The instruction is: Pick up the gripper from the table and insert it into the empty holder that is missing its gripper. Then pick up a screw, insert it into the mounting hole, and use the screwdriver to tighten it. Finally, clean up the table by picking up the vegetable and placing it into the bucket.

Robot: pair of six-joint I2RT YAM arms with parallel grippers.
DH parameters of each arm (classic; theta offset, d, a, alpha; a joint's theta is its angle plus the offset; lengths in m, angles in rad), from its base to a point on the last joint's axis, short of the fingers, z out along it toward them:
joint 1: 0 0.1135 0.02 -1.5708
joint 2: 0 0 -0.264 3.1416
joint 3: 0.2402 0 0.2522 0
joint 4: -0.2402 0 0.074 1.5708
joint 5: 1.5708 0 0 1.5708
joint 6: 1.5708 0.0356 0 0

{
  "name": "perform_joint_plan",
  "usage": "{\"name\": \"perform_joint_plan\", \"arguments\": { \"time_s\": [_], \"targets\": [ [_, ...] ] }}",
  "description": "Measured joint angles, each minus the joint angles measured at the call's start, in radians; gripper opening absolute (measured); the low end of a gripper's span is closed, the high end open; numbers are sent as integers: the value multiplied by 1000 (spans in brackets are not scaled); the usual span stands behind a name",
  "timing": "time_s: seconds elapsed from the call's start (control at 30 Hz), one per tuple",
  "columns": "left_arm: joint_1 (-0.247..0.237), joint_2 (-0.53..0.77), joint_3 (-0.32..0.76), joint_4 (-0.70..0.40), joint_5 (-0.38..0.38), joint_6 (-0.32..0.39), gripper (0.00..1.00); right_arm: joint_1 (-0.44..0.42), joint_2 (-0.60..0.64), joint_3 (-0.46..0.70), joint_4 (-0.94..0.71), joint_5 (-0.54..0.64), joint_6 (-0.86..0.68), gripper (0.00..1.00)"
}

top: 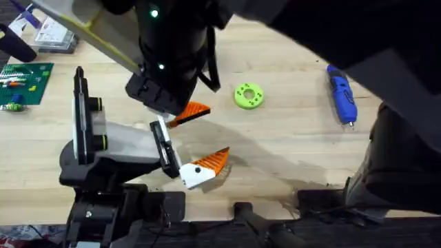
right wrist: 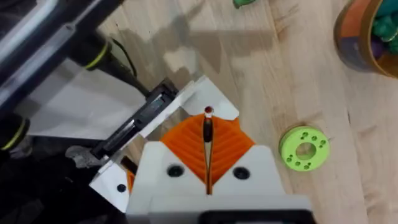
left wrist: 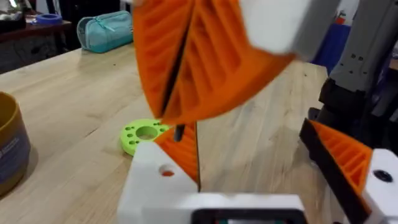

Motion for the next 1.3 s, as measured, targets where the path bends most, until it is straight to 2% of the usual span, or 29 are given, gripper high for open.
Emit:
{"name": "perform_joint_plan", "arguments": {
  "time_s": [0.7,1.3],
  "targets": [
    [0,0,0,0,0,0,989,0,64,-3,8,0,0,15],
    [0,0,0,0,0,0,989,0,65,-4,-9,0,0,15]
  ]
}}
